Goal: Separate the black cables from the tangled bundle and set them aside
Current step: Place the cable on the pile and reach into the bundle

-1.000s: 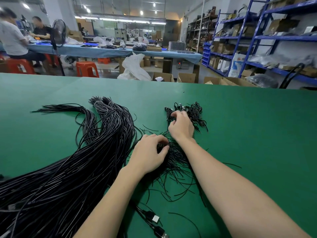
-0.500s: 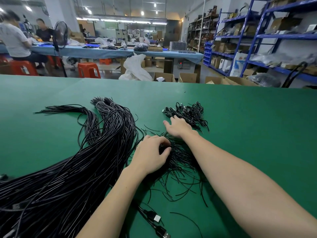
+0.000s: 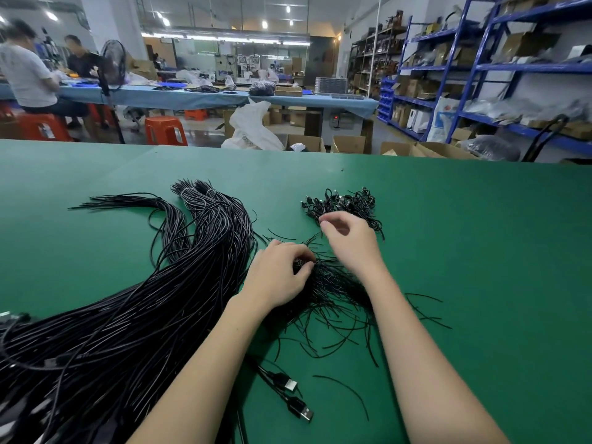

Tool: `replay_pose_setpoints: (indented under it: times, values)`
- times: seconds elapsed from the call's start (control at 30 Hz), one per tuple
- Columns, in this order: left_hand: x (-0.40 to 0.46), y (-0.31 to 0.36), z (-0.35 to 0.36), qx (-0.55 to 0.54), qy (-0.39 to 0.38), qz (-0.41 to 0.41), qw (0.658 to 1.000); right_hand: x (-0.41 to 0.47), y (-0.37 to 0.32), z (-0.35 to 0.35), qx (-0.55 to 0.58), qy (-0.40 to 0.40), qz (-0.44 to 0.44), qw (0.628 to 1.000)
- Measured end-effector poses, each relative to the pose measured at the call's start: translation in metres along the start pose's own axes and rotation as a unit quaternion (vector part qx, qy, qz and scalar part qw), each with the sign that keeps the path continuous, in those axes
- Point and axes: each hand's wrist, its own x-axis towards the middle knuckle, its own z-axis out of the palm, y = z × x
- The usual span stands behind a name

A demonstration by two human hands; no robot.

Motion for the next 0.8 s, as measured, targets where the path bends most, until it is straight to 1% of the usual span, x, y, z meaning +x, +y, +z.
replay_pose_setpoints:
  times: [0.07, 0.13, 0.2, 0.23, 0.27, 0.3, 0.37, 0.43, 0.5, 0.63, 0.7, 0.8]
  values:
    - [0.002, -0.001, -0.001, 0.01, 0.024, -0.004, 1.0, -0.027, 0.005, 0.002, -0.001, 0.02, -0.013, 1.0]
    - [0.005, -0.002, -0.004, 0.029, 0.075, -0.041, 0.996, -0.046, 0.008, 0.009, -0.003, 0.021, -0.012, 1.0]
    - [0.007, -0.008, -0.009, 0.092, 0.128, -0.105, 0.982, -0.056, 0.01, 0.014, -0.011, 0.002, -0.003, 1.0]
    - [0.007, -0.012, -0.011, 0.145, 0.136, -0.131, 0.971, -0.058, 0.011, 0.016, -0.016, -0.006, -0.002, 1.0]
    - [0.006, -0.018, -0.014, 0.2, 0.122, -0.154, 0.96, -0.061, 0.012, 0.017, -0.019, -0.011, -0.001, 1.0]
    - [0.005, -0.025, -0.017, 0.244, 0.093, -0.176, 0.949, -0.063, 0.013, 0.019, -0.018, -0.013, 0.002, 1.0]
    - [0.002, -0.035, -0.02, 0.299, 0.031, -0.206, 0.931, -0.067, 0.016, 0.022, -0.023, -0.015, 0.005, 1.0]
    - [0.0, -0.039, -0.018, 0.336, -0.007, -0.206, 0.919, -0.069, 0.018, 0.024, -0.032, -0.017, 0.003, 0.999]
    - [0.0, -0.038, -0.016, 0.35, -0.014, -0.198, 0.915, -0.069, 0.017, 0.026, -0.025, -0.018, -0.001, 1.0]
    - [0.003, -0.038, -0.013, 0.346, -0.002, -0.201, 0.916, -0.07, 0.016, 0.026, -0.017, -0.017, -0.015, 1.0]
    - [0.003, -0.037, -0.012, 0.33, 0.001, -0.205, 0.922, -0.07, 0.016, 0.027, -0.018, -0.022, -0.011, 1.0]
    - [0.004, -0.033, -0.015, 0.273, 0.02, -0.216, 0.937, -0.07, 0.014, 0.026, -0.015, -0.023, -0.006, 1.0]
